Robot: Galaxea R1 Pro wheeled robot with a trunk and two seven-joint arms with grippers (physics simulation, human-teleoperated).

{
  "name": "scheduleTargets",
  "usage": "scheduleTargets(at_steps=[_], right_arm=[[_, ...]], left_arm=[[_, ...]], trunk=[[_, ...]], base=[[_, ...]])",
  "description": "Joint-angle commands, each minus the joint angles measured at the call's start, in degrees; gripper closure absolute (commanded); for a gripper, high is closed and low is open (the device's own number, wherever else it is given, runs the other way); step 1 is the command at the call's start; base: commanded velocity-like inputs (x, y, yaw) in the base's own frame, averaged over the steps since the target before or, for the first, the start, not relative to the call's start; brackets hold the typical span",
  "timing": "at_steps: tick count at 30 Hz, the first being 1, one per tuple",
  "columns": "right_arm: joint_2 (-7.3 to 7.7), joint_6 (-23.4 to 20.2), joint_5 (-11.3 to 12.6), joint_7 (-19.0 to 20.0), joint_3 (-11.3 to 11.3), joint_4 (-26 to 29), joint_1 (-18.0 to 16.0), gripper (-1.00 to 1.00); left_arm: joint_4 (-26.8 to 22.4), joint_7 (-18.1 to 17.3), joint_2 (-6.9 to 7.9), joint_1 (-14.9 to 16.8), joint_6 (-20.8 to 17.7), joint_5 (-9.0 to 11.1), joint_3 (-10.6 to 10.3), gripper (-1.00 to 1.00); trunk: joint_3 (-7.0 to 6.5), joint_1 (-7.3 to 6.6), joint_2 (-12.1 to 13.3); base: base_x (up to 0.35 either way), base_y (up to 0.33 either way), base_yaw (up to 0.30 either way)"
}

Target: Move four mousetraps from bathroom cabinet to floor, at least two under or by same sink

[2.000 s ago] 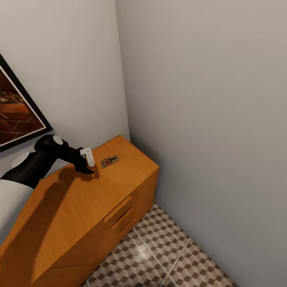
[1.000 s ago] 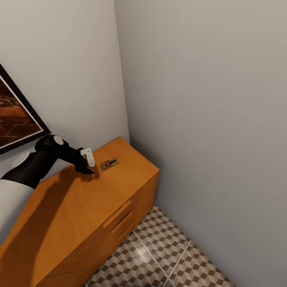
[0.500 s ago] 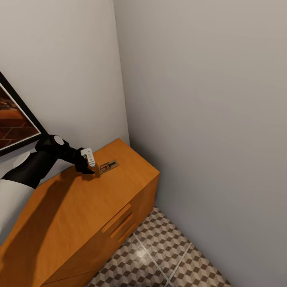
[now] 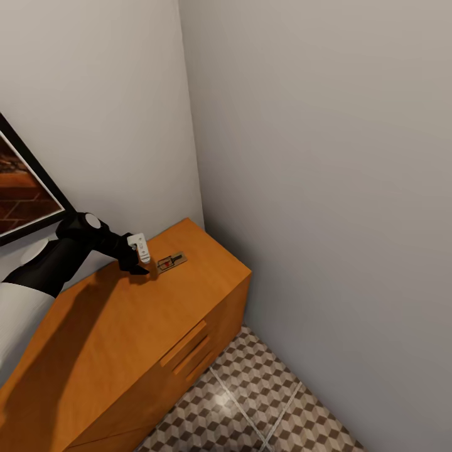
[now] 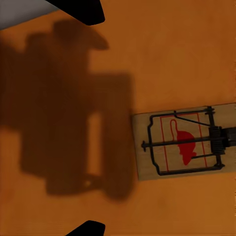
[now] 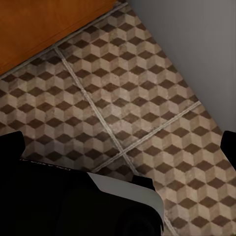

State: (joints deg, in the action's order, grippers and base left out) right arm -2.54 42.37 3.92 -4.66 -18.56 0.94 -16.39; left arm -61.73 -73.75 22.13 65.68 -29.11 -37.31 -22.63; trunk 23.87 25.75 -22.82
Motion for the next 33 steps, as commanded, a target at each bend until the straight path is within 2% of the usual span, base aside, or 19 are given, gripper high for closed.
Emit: scheduleTargets(at_steps=[1,21,33], right_arm=[[-0.02,0.17,0.39,-0.26,-0.52,-0.05,-0.04,-1.0],[-0.07,0.15,0.39,-0.26,-0.52,-0.06,-0.04,-1.0],[-0.05,0.17,0.39,-0.26,-0.52,-0.05,-0.04,-1.0]], left_arm=[[-0.07,-0.25,0.0,0.06,-0.6,-0.15,-0.13,-1.0],[-0.06,-0.25,-2.46,0.07,-0.74,-0.1,-0.13,-1.0],[0.02,-0.25,-2.53,0.06,-0.77,0.04,-0.06,-1.0]], trunk=[[0.09,0.03,-0.1],[0.09,0.03,-0.1],[0.1,0.03,-0.1]], base=[[0.0,0.0,0.0],[0.0,0.0,0.0],[0.0,0.0,0.0]])
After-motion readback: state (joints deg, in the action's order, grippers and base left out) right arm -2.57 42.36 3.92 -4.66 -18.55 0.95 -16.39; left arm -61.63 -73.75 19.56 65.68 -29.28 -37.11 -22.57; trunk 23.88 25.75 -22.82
